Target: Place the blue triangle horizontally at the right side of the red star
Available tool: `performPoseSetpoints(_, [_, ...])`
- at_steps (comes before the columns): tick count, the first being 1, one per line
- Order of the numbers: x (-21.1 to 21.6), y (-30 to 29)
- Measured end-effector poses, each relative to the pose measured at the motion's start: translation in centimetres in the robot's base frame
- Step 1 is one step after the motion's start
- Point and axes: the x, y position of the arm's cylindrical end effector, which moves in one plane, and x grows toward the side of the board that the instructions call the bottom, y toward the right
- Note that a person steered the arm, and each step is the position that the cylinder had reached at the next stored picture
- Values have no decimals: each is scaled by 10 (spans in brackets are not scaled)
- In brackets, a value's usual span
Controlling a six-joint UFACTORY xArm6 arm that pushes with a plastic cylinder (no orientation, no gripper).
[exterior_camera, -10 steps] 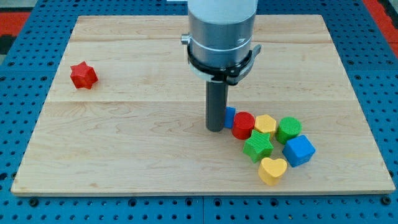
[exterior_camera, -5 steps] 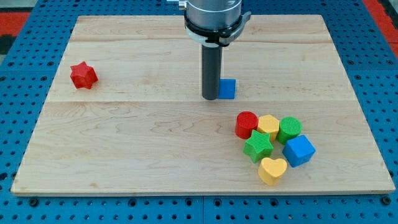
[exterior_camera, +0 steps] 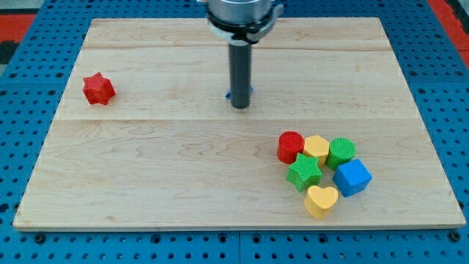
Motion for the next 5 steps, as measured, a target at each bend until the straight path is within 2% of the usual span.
performPoseSetpoints(1, [-8,33])
performPoseSetpoints(2, [-27,15])
performPoseSetpoints(3, [-34,-30])
performPoseSetpoints(5, [-75,-46])
